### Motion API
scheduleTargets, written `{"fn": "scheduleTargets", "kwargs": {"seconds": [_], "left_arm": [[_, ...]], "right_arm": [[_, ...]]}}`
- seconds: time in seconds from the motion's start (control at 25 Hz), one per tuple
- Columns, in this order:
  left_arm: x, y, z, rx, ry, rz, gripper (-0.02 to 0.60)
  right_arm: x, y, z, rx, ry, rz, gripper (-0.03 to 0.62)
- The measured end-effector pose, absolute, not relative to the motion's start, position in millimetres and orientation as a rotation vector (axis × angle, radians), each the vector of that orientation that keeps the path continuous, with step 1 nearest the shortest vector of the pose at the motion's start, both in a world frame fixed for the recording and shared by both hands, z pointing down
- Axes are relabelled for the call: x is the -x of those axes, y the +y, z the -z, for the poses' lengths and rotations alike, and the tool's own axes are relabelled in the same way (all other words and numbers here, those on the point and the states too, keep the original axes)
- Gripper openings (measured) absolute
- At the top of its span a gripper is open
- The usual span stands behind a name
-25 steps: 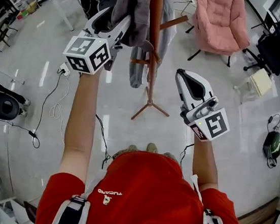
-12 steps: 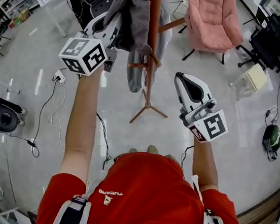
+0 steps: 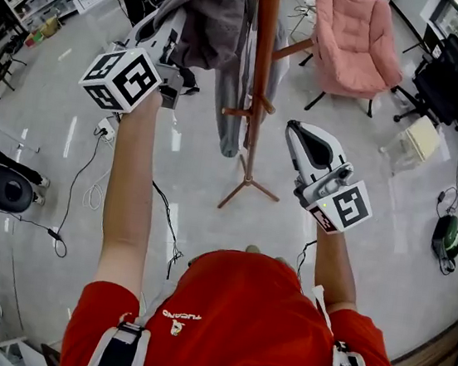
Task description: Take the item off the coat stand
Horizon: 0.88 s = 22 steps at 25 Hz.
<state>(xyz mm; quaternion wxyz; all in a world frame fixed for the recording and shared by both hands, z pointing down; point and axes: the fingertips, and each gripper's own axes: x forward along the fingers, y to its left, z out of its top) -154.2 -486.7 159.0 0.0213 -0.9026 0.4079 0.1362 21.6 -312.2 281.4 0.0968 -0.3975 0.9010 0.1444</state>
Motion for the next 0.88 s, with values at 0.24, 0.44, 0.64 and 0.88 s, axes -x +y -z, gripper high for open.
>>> {"fn": "scheduleTargets", "kwargs": {"seconds": [0.24,0.44,0.64,0.88], "left_arm": [[176,-466,-137,2.765,1.291,-0.492,0.017],[194,-437,-144,2.748,1.315,-0.536,0.017],[208,-402,-166,2.756,1.327,-0.562,0.017],[218,-358,-207,2.794,1.361,-0.604,0.017]], "right_arm": [[-18,-301,-277,1.158,2.659,-0.436,0.025],[-15,-293,-269,1.129,2.638,-0.439,0.025],[-9,-288,-266,1.098,2.635,-0.437,0.025],[-1,-279,-267,1.071,2.626,-0.414,0.025]]}}
